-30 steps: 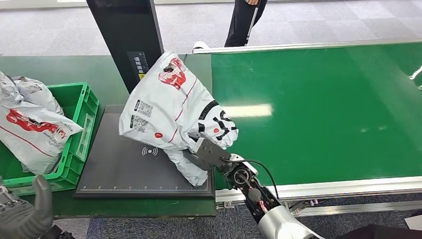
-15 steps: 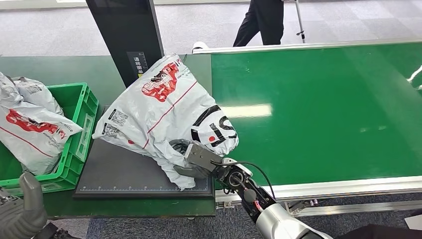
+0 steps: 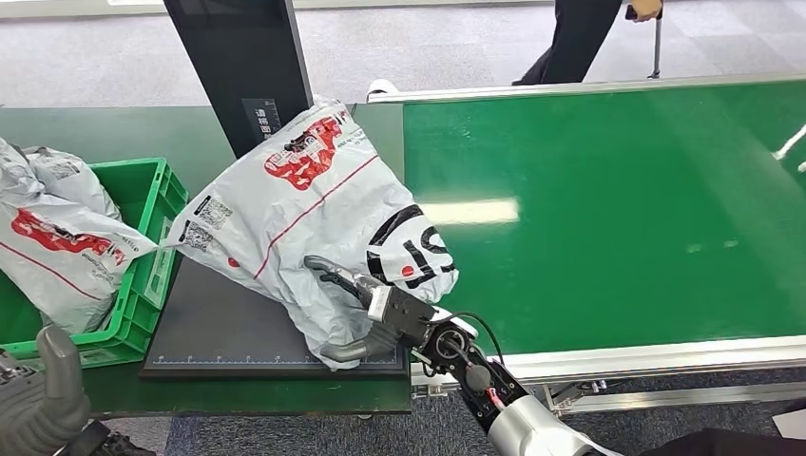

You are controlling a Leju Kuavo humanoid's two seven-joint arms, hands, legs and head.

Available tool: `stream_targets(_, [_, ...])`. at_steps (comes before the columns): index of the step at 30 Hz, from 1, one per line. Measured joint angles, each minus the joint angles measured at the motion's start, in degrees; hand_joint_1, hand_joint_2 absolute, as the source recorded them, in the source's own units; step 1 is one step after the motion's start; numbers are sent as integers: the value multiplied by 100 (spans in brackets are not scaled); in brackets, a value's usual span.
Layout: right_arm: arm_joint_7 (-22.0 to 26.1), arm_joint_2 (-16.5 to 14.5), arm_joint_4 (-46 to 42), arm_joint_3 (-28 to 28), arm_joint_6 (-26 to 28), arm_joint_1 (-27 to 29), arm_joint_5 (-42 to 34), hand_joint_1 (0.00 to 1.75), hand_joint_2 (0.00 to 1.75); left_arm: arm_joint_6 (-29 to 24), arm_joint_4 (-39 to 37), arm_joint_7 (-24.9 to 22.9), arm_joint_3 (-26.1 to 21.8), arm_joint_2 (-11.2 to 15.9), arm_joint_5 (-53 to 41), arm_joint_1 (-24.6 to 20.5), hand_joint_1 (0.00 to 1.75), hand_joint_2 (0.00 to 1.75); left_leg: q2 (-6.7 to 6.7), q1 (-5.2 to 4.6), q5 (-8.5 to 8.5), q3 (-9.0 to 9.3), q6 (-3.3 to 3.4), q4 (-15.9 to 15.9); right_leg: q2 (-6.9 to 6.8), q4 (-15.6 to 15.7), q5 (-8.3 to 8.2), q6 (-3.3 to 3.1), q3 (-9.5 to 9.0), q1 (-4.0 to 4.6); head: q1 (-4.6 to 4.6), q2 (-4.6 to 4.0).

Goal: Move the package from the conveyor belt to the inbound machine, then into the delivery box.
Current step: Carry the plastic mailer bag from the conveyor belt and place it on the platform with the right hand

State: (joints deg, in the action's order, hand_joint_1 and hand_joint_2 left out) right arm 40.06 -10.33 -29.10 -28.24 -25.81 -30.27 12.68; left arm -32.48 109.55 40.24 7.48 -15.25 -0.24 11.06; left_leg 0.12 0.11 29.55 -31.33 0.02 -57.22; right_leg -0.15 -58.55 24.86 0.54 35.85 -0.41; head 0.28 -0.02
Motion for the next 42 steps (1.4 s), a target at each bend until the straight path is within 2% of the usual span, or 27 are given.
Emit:
stream_targets(6, [4,-113,-483,-198,-461,22,-444,0,175,2,-17,0,1,-1,-68,-58,0,175,0,0,-1,1,0,0,0,0,0,0,0,1,0,0])
stream_targets(15, [9,-134,-1978,-223,-611,229,-1242,0,175,-230,-62,0,147,43,-186,-118,0,175,0,-2,0,1,0,0,0,1,0,0,0,-1,1,2])
stream_targets(22, [9,-127,-2623,44,-360,471,-1222,0,175,-340,-86,0,320,98,-288,-116,0,175,0,-2,0,2,0,0,0,1,0,0,1,0,0,0])
stream_targets(25, [9,-114,-2820,190,-1,625,-1107,0,175,-340,-225,-2,467,175,-617,-110,0,175,-1,-2,0,3,0,0,-1,2,1,0,0,0,0,0])
stream_targets(27, [9,-95,-2980,330,337,761,-1041,0,175,-301,-478,-50,648,246,-1194,-107,0,175,-1,-3,0,3,0,0,-1,2,1,0,0,-1,-1,0])
stream_targets(30, [9,-70,-3278,602,634,1002,-1093,0,175,-37,-1052,-584,985,307,-2868,-114,0,175,-2,-7,1,2,2,-1,-1,3,1,1,0,-4,1,0])
stream_targets(33, [9,-70,-3560,893,604,1234,-1221,0,175,304,-1548,-1286,1306,347,-4260,-136,0,175,4,-10,2,0,2,0,1,3,0,1,2,-9,1,0])
stream_targets(37, [9,-72,-3810,1121,528,1437,-1258,0,175,482,-1921,-1625,1485,427,-4738,-228,0,175,5,-11,3,1,2,0,2,4,0,1,4,-6,-3,0])
stream_targets(42, [9,-108,-4135,1314,274,1807,-1309,0,175,906,-2406,-2400,1674,543,-5787,-411,0,175,0,-9,2,0,1,1,1,2,0,0,3,-3,-3,1])
